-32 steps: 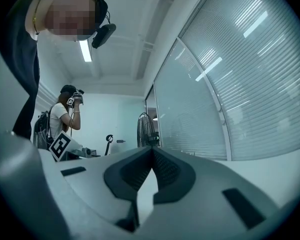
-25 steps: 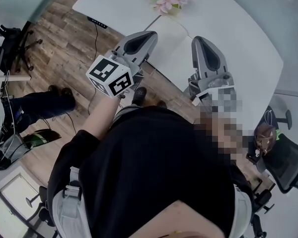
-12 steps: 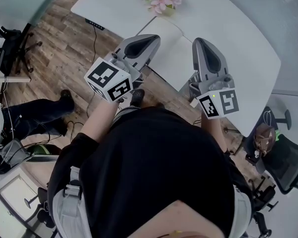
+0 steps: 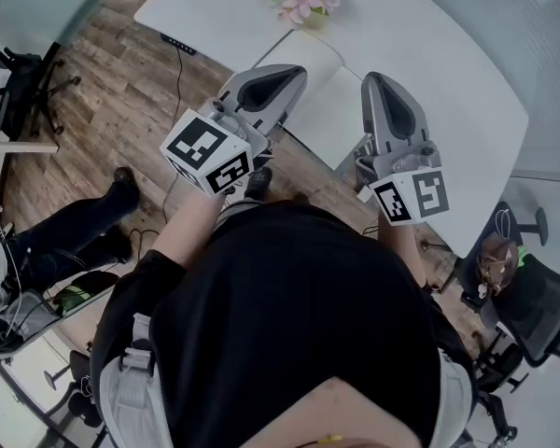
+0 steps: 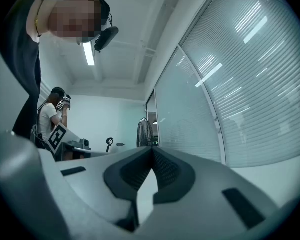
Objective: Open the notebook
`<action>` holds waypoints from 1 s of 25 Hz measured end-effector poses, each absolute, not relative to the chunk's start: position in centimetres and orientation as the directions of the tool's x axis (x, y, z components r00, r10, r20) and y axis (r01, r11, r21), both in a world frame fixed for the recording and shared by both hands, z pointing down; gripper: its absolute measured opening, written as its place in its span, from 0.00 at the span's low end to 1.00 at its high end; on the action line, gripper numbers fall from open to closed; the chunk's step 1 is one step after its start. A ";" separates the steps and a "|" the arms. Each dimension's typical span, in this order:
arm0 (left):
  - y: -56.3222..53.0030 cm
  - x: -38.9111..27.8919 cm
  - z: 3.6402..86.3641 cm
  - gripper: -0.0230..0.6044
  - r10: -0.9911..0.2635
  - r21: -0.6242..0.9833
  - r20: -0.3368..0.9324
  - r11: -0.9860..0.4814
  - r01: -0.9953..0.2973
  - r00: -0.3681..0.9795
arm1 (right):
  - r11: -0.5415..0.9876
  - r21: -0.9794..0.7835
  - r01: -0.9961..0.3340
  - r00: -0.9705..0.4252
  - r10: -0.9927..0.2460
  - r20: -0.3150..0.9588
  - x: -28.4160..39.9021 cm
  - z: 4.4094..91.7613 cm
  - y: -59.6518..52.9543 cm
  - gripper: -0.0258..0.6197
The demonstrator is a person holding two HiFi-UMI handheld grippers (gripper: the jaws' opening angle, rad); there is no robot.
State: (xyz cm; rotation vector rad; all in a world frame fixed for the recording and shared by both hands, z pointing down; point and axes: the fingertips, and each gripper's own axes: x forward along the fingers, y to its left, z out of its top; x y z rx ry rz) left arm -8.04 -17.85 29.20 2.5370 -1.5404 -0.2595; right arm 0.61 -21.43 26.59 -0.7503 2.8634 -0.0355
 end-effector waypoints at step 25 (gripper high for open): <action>-17.6 -8.1 28.6 0.06 -0.885 0.213 -0.083 -0.465 -0.859 0.458 | 0.865 -0.047 -0.499 -0.848 -0.499 -0.180 0.5 26.0 -21.0 0.05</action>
